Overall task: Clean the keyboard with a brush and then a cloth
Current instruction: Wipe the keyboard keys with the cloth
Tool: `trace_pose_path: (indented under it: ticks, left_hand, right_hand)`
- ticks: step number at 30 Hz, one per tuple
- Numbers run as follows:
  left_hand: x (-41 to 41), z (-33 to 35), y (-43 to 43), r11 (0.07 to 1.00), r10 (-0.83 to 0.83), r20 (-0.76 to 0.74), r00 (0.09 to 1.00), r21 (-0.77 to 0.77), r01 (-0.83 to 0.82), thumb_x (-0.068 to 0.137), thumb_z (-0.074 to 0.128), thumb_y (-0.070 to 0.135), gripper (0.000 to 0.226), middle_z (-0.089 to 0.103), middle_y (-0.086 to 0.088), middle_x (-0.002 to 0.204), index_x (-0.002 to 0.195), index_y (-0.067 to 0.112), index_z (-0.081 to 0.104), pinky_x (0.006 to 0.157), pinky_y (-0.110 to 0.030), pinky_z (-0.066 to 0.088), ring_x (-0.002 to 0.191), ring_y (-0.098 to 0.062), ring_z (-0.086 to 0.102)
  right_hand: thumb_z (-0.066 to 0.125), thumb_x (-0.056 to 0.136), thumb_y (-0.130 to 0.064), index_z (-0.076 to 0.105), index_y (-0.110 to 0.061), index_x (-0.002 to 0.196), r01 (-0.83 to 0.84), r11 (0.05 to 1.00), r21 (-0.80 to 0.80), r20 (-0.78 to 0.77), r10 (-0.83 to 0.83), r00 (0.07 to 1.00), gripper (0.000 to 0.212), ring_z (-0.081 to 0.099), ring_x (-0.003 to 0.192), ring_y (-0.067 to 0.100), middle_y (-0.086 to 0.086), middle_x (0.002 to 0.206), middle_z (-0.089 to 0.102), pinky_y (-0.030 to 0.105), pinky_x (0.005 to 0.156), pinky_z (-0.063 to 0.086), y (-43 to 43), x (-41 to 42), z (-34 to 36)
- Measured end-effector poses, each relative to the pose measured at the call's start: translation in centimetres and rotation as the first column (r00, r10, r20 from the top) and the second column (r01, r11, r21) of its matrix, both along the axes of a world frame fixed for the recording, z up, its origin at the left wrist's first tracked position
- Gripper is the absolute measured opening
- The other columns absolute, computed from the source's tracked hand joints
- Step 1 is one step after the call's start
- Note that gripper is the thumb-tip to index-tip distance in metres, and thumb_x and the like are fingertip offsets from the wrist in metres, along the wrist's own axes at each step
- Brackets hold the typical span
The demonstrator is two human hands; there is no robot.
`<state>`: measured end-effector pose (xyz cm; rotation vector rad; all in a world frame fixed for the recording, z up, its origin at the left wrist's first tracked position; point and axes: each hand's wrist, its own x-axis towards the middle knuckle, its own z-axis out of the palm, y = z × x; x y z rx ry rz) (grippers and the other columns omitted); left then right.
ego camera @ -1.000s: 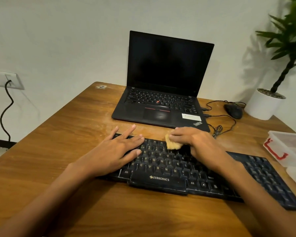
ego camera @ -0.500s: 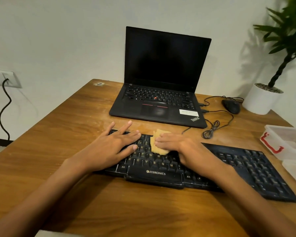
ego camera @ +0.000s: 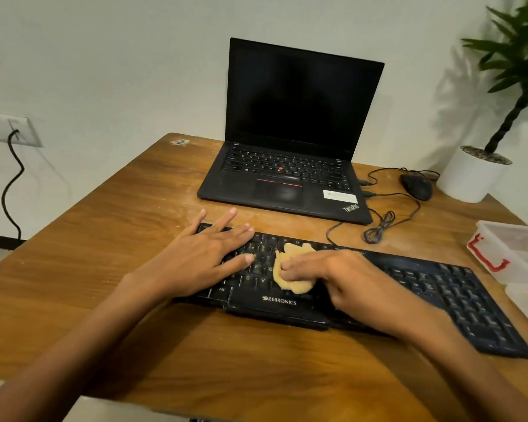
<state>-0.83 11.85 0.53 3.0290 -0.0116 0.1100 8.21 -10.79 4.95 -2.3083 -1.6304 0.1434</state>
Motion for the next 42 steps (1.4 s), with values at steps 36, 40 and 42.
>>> trace_pose_path:
  ticks: [36, 40, 42]
  left_hand:
    - [-0.2, -0.6, -0.8, 1.000, 0.022, 0.125, 0.992, -0.005, -0.022, 0.078, -0.010, 0.057, 0.078, 0.015, 0.011, 0.152, 0.146, 0.026, 0.015, 0.108, -0.033, -0.022, 0.136, -0.002, -0.018]
    - [-0.3, -0.6, -0.9, 1.000, 0.026, 0.126, 0.992, 0.002, -0.027, 0.077, -0.011, 0.056, 0.079, 0.015, 0.011, 0.152, 0.146, 0.027, 0.015, 0.108, -0.032, -0.022, 0.136, -0.002, -0.019]
    - [-0.2, -0.7, -0.8, 1.000, 0.029, 0.131, 0.991, -0.004, -0.029, 0.079, -0.010, 0.056, 0.077, 0.016, 0.011, 0.152, 0.146, 0.027, 0.015, 0.108, -0.033, -0.022, 0.136, -0.001, -0.018]
  right_hand:
    - [0.051, 0.081, 0.007, 0.066, -0.022, 0.107, -0.021, 0.998, 0.065, 0.012, 0.020, 1.000, 0.042, 0.057, 0.107, 0.016, -0.004, 0.113, 0.065, 0.040, 0.090, 0.048, 2.8, -6.9, -0.8]
    - [0.052, 0.077, 0.007, 0.066, -0.020, 0.104, 0.157, 0.979, 0.128, 0.107, -0.171, 0.979, 0.041, 0.058, 0.101, 0.022, -0.002, 0.105, 0.065, 0.039, 0.078, 0.049, 4.7, -3.7, -1.0]
    - [0.049, 0.080, 0.007, 0.062, -0.017, 0.110, 0.134, 0.989, 0.061, 0.188, -0.144, 0.972, 0.041, 0.054, 0.108, 0.022, -0.001, 0.113, 0.063, 0.037, 0.082, 0.046, 4.5, -5.1, -1.4]
